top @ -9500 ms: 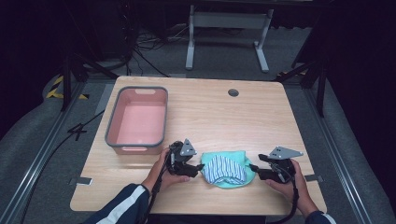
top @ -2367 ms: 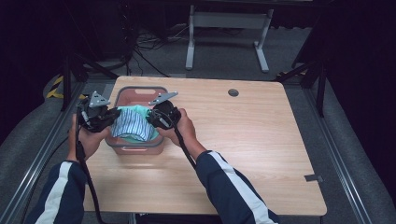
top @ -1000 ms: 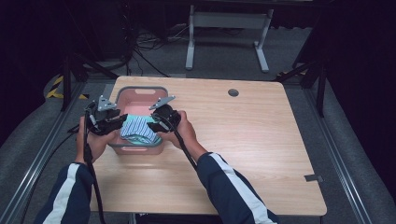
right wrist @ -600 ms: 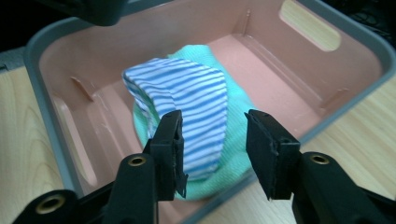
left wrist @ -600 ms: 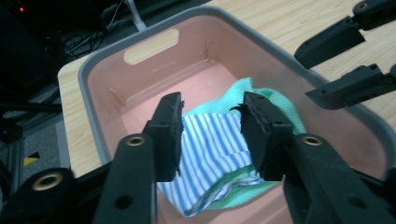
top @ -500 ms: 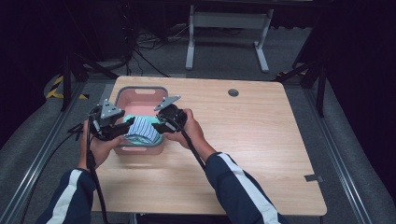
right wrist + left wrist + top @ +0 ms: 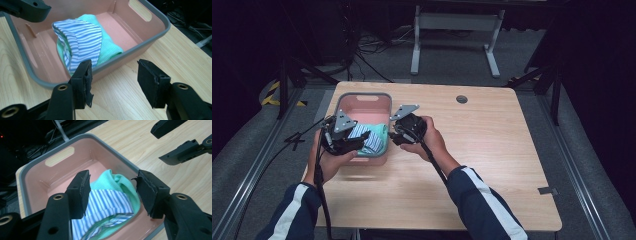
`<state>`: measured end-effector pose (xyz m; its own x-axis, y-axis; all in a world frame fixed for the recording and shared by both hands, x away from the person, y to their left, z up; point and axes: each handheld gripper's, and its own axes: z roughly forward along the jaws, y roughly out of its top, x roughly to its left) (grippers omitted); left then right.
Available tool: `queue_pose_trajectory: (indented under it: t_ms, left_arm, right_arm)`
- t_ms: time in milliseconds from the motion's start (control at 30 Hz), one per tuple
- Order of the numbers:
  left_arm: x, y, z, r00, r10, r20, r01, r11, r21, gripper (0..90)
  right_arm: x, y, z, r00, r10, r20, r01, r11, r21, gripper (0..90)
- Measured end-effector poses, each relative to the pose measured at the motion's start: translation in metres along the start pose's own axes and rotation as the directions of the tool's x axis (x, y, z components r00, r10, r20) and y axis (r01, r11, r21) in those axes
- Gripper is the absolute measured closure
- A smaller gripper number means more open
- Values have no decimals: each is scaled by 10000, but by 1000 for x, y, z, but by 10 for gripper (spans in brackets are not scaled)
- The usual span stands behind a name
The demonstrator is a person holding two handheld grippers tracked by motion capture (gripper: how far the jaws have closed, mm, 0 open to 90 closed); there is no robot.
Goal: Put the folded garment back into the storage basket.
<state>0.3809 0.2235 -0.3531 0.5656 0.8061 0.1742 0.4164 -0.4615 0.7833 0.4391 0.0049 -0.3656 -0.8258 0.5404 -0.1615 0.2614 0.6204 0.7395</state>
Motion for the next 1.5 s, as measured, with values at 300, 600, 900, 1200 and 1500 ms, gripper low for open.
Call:
queue_pose_trajectory:
  t_ms: [300,600,900,1200,1500]
  left_arm:
    - [-18,1,2,9974,512,510,-516,9987,51,427]
    - [-37,1,3,9931,846,811,-836,9964,-146,344]
    - [-52,-2,9,9857,1272,1102,-1275,9918,-47,288]
    - [-72,-4,11,9730,1736,1520,-1753,9845,-18,247]
    - [-97,-6,15,9566,2134,1984,-2174,9761,-19,237]
  right_arm:
    - [-5,-18,-16,9992,-261,291,252,9992,323,417]
    - [-8,-35,-34,9973,-497,532,463,9969,629,405]
    - [-9,-47,-48,9968,-578,560,536,9958,748,387]
    - [-14,-71,-62,9951,-327,933,235,9949,983,366]
    - [-17,-94,-76,9946,-231,1014,116,9936,1120,360]
